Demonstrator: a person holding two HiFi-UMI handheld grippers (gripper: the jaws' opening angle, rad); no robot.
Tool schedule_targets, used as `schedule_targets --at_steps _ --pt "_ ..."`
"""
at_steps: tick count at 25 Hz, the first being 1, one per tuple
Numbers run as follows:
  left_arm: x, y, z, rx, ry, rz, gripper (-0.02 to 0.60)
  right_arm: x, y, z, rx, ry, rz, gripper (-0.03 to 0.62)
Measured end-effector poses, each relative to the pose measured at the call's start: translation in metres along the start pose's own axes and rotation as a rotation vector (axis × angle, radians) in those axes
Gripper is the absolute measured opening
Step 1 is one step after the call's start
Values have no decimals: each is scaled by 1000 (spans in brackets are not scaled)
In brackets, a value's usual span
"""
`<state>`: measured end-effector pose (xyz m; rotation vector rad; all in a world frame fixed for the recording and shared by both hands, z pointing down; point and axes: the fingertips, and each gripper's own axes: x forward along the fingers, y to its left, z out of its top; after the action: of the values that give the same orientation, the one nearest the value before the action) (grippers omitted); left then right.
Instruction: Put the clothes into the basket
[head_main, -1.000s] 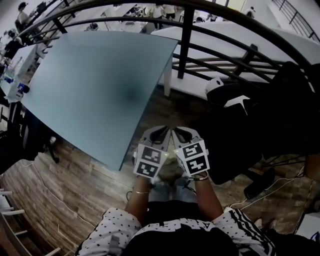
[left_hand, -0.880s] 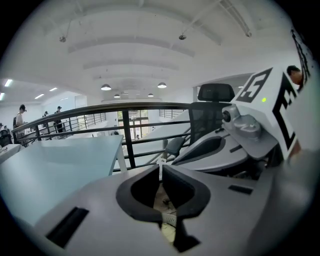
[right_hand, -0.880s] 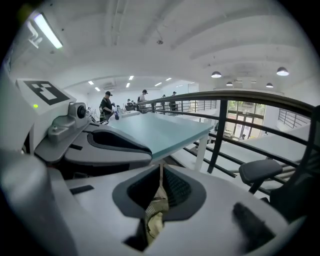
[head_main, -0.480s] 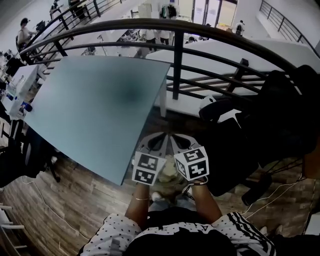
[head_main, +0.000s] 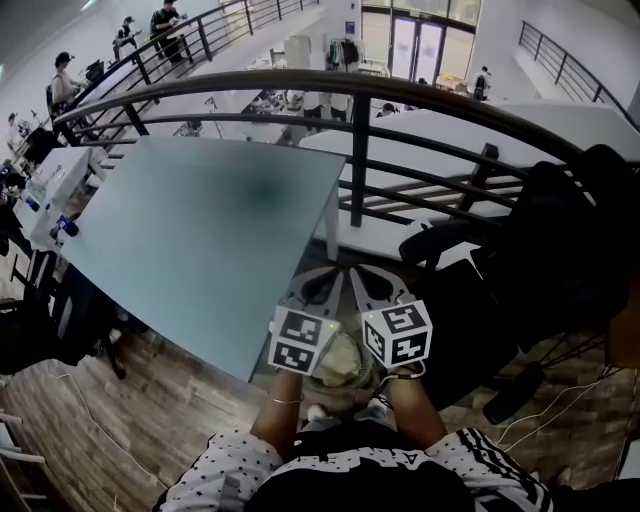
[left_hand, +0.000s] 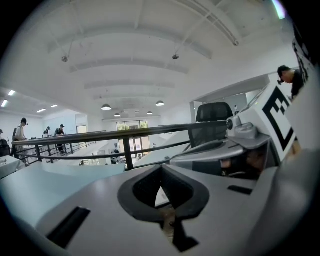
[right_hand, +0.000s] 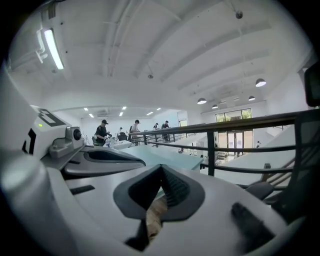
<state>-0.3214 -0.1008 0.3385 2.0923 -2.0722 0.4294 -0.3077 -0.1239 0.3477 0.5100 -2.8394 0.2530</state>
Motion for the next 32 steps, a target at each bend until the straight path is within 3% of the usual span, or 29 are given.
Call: schedule_targets --at_steps 11,17,22,32 --pt "-17 2 70 89 -125 10 14 -25 1 69 -78 -113 23 26" --pt "-17 -4 83 129 -128 -33 14 -32 -1 89 -100 -151 15 28" --pt "-21 -6 101 88 -200 -47 14 -43 -4 102 -109 -181 6 28" --pt "-16 -16 125 148 -239 -94 15 -57 -10 126 -123 -240 -24 27"
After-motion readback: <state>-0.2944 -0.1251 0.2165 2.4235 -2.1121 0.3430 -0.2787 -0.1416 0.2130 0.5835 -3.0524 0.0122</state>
